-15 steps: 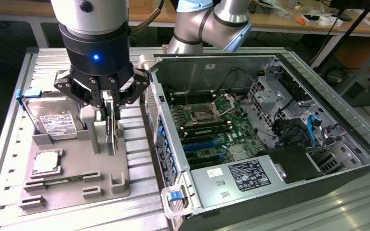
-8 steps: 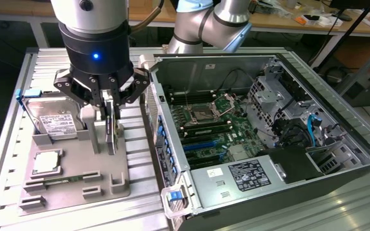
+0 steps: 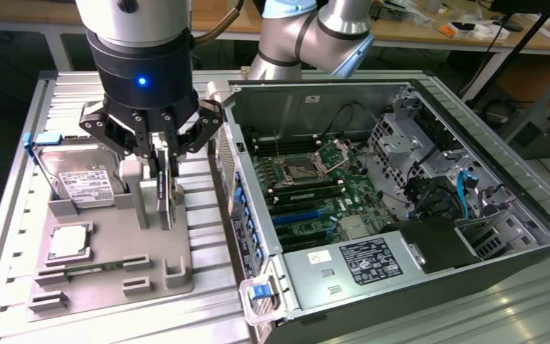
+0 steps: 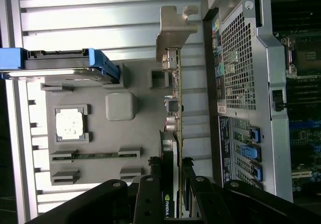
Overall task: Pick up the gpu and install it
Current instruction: 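Pick up the gpu and move the gpu toward the slot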
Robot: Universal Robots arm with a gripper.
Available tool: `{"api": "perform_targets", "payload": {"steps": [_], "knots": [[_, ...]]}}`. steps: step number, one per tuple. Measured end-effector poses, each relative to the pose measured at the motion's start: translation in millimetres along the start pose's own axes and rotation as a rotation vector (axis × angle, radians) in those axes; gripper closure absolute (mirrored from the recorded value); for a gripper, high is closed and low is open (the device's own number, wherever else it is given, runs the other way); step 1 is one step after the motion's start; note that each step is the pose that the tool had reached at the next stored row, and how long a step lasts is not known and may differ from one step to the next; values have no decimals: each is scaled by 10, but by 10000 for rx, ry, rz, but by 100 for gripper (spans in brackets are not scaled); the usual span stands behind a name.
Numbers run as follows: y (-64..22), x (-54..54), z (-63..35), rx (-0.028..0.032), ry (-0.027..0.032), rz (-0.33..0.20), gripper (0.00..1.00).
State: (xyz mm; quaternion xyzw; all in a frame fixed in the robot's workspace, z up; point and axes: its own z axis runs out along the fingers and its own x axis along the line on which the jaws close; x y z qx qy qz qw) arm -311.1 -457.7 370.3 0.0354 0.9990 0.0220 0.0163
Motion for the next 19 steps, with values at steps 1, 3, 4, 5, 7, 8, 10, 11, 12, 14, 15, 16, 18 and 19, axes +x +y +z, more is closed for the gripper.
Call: {"api": "perform_targets", "payload": {"steps": [1, 3, 4, 5, 7, 8, 10, 11, 12, 14, 15, 16, 18, 19], "knots": [[0, 0, -2, 0, 0, 0, 73], [0, 0, -6, 0, 0, 0, 73], [0, 0, -8, 0, 0, 0, 73], [2, -1, -33, 0, 0, 0, 73], [2, -2, -54, 3, 0, 0, 73], [2, -2, -56, 4, 0, 0, 73], [3, -2, -63, 6, 1, 0, 73], [3, -2, -66, 5, 1, 0, 73], [3, -2, -70, 5, 0, 0, 73], [3, -2, -78, 4, -1, 0, 73], [4, -2, -81, 5, -1, 0, 73], [4, -3, -85, 6, -1, 0, 73], [4, -3, -91, 5, -1, 0, 73], [4, -3, -94, 6, 0, 0, 73]]}}
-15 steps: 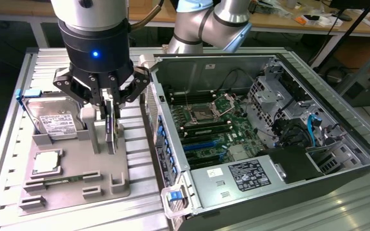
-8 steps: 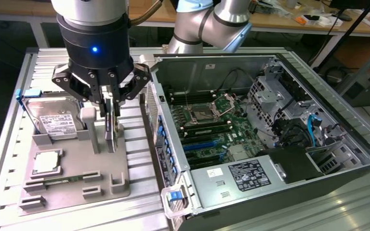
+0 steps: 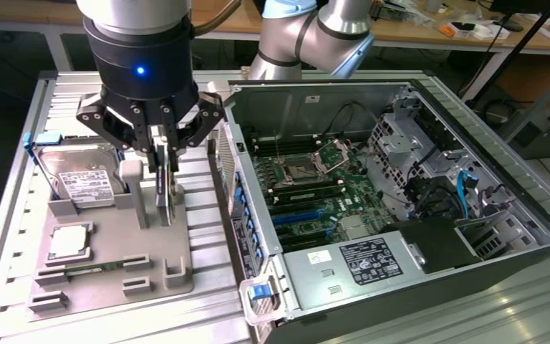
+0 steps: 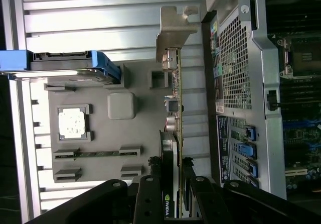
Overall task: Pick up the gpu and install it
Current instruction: 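Pick up the gpu and move the gpu toward the slot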
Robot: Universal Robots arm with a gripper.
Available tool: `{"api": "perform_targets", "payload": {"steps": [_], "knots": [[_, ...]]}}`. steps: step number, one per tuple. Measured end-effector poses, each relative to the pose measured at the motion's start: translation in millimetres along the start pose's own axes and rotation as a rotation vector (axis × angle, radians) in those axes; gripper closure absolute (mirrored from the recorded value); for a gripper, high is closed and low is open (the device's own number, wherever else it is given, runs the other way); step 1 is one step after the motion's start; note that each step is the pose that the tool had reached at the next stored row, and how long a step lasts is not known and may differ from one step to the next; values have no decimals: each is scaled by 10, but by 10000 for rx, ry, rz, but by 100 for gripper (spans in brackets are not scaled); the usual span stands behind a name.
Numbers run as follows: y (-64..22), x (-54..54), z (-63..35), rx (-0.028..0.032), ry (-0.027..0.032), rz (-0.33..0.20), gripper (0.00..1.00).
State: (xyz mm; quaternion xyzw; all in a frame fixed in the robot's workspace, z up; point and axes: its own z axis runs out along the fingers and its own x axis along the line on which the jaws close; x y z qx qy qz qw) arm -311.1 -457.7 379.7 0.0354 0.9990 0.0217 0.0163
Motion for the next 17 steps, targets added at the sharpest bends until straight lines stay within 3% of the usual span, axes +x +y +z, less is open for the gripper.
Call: {"api": "perform_targets", "payload": {"steps": [17], "knots": [[2, -1, -37, 0, 0, 0, 73]]}}
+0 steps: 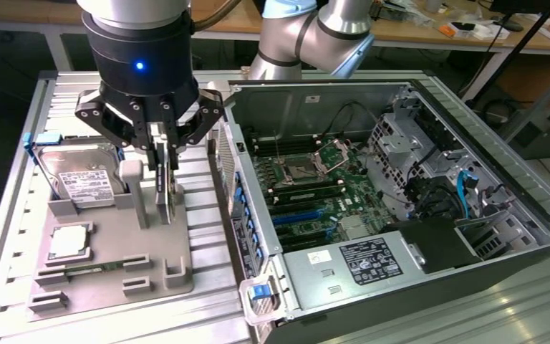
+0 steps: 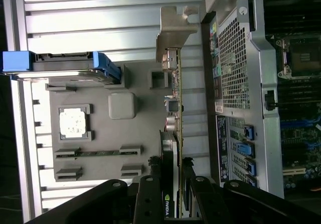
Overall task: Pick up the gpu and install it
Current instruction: 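Pick up the gpu and move the gpu toward the slot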
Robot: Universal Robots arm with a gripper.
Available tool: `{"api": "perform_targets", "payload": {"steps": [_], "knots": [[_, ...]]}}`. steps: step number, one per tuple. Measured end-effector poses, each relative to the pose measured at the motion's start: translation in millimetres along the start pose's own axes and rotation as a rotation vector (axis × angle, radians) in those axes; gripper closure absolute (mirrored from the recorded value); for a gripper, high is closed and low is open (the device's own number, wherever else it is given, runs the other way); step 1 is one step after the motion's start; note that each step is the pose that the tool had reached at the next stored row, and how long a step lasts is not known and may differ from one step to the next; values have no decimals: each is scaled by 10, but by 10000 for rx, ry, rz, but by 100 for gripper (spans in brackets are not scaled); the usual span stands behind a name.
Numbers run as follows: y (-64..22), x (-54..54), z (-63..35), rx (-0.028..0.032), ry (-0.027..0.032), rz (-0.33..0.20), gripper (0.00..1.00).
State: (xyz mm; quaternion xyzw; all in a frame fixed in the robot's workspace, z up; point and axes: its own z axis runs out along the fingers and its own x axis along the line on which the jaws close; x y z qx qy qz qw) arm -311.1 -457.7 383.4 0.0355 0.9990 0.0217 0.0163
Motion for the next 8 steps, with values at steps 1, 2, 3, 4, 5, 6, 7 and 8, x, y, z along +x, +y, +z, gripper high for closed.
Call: {"api": "perform_targets", "payload": {"steps": [1, 2, 3, 4, 5, 6, 7, 8], "knots": [[0, 0, -2, 0, 1, 0, 73], [0, 0, -4, 0, 0, 0, 73], [0, 0, -5, 0, 0, 0, 73], [0, 0, -7, 0, 0, 0, 73], [0, 0, -8, 0, 0, 0, 73], [0, 0, -10, 0, 0, 0, 73], [0, 0, -12, 0, 0, 0, 73], [1, 0, -13, 0, 0, 0, 73]]}}
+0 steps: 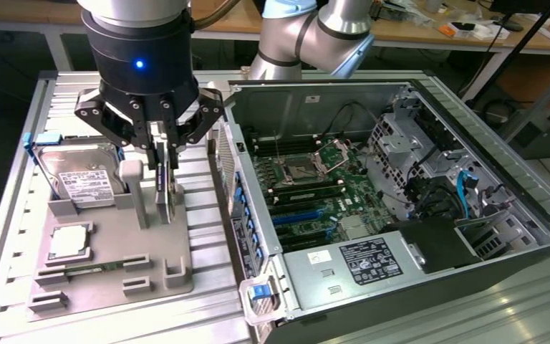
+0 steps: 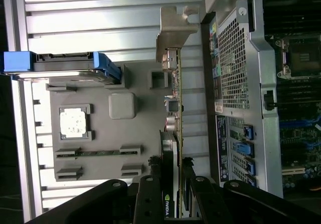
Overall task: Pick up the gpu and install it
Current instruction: 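Pick up the gpu and move the gpu toward the slot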
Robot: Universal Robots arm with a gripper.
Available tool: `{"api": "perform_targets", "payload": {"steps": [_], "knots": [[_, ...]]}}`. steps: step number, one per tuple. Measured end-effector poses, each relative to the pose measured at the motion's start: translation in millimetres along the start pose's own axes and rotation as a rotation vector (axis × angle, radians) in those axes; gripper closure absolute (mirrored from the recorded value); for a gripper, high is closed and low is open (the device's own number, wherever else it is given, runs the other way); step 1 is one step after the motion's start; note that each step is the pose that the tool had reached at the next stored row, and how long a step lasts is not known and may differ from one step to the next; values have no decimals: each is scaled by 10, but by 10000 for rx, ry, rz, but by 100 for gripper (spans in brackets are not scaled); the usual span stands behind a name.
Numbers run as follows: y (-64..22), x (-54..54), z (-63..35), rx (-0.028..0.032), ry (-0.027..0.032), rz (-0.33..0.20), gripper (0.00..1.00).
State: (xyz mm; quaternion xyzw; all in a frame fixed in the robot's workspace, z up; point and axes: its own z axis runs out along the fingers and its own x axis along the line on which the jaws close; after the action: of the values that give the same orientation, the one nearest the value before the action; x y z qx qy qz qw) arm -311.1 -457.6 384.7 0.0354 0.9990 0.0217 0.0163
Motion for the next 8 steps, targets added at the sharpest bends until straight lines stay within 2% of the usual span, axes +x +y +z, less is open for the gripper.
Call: {"api": "perform_targets", "payload": {"steps": [8], "knots": [[1, -1, -25, 1, 0, 0, 73]]}}
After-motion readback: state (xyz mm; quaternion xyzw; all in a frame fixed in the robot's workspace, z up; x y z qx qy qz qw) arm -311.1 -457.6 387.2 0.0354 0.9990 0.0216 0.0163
